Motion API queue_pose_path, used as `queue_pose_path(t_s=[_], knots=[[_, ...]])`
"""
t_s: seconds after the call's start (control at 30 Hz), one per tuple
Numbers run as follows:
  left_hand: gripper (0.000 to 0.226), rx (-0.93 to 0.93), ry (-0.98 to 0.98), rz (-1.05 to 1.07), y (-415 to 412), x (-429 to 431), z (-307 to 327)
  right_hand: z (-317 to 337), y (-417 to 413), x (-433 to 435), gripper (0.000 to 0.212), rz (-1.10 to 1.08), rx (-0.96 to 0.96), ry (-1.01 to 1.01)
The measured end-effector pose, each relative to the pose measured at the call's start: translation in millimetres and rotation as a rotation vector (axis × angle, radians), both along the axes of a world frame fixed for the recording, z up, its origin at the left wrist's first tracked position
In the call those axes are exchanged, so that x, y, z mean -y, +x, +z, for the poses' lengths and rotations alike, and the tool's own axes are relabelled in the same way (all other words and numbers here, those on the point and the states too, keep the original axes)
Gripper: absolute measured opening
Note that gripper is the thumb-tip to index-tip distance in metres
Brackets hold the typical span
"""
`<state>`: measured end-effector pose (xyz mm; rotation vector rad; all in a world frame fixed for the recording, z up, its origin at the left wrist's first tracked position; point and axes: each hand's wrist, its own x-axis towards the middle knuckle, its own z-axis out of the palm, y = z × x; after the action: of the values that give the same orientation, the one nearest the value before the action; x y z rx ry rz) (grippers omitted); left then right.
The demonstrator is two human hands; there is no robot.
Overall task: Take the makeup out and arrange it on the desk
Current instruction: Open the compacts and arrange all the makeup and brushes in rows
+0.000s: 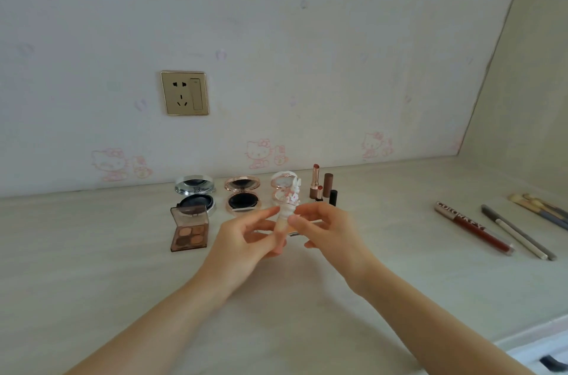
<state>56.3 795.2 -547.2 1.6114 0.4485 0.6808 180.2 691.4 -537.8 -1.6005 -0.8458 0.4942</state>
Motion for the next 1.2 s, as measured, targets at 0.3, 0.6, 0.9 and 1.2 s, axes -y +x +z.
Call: queue_pose_path(t_s=[0.3, 0.6, 0.9, 1.2], knots=[[0.016, 0.027, 0.067, 0.006, -4, -1, -5, -12, 0, -19, 0.019, -0.05, 0.051, 0.151], [0.02, 0.009, 0.124, 0.003, 0, -5, -11, -14, -1, -16, 0.023, 0.001, 0.041, 0.194], [0.017, 0.014, 0.077, -0.057, 0, -5, -12, -12, -2, -12, 0.016, 0.059, 0.063, 0.199], [0.013, 0.025, 0.023, -0.106, -3, -5, -11, -10, 1, -7, 0.014, 0.129, 0.051, 0.203]])
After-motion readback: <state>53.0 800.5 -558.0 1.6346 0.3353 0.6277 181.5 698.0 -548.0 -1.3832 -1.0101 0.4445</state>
